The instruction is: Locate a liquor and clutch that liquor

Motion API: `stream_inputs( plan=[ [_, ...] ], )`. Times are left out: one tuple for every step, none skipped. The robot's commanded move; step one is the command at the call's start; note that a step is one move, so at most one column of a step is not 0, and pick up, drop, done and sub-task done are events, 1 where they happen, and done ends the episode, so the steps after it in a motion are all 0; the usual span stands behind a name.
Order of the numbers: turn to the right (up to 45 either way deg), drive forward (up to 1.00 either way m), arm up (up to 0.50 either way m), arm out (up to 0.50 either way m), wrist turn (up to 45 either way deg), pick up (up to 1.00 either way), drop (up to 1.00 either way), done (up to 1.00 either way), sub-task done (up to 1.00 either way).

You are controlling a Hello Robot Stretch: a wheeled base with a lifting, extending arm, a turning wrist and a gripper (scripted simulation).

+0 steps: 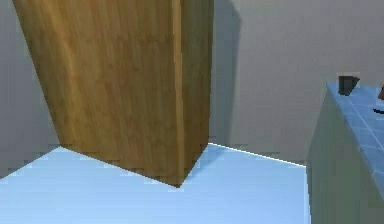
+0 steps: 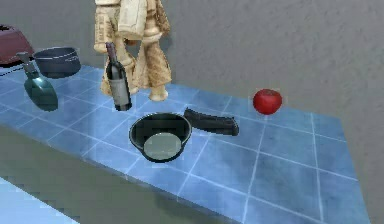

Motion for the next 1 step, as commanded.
stream_inputs(
  plan=[
    [-15.0,0.0,0.0,0.0,0.0,0.0,0.0,0.0,0.0]
  ],
)
